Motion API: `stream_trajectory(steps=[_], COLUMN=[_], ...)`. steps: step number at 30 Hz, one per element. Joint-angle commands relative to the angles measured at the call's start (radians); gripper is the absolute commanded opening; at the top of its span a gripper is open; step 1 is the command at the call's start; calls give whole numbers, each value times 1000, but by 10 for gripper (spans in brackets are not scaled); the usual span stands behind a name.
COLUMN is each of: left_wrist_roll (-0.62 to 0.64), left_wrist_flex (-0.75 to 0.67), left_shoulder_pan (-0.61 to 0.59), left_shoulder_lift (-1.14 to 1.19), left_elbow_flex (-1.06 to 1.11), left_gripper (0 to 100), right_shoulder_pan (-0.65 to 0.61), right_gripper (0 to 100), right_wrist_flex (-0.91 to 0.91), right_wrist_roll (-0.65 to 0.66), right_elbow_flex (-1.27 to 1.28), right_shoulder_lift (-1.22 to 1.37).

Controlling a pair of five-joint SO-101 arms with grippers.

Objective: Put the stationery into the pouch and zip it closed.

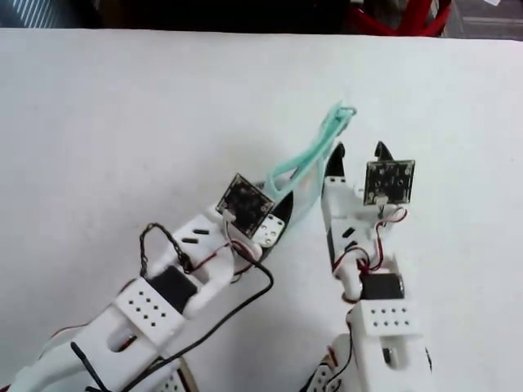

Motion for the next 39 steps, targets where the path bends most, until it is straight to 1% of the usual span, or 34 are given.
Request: stream_trajectory(steps=[1, 6, 11, 13, 16, 19, 22, 25, 29, 32, 35, 39], left_wrist_roll=[-2, -2, -6, -6, -6, -6, -6, -6, -6, -6, -6, -6], left_wrist_flex=[11, 11, 12, 12, 12, 12, 12, 12, 12, 12, 12, 12], left_shoulder_pan=[22, 28, 77, 81, 81, 76, 76, 79, 81, 81, 81, 81], left_shoulder_lift=[-2, -4, 1, 1, 1, 2, -2, -4, -2, -2, 1, 2], left_elbow_flex=[3, 3, 5, 5, 5, 5, 5, 5, 5, 5, 5, 5], left_gripper=[23, 23, 23, 23, 23, 23, 23, 23, 23, 23, 23, 23], right_shoulder_pan=[5, 7, -1, -1, -1, 7, 1, -1, 16, -2, -13, -10], right_gripper=[224, 225, 225, 225, 225, 224, 225, 234, 335, 337, 337, 337], right_wrist_flex=[-39, -41, -56, -77, -156, -166, -159, -128, -51, -15, -22, -94], right_wrist_roll=[-26, -29, -31, -31, -31, -31, -31, -29, -21, -20, 3, 5], right_elbow_flex=[-112, -216, -232, -235, -235, -232, -209, -163, -104, -92, -94, -98], right_shoulder_lift=[148, 303, 320, 318, 329, 341, 325, 252, 131, 76, 85, 177])
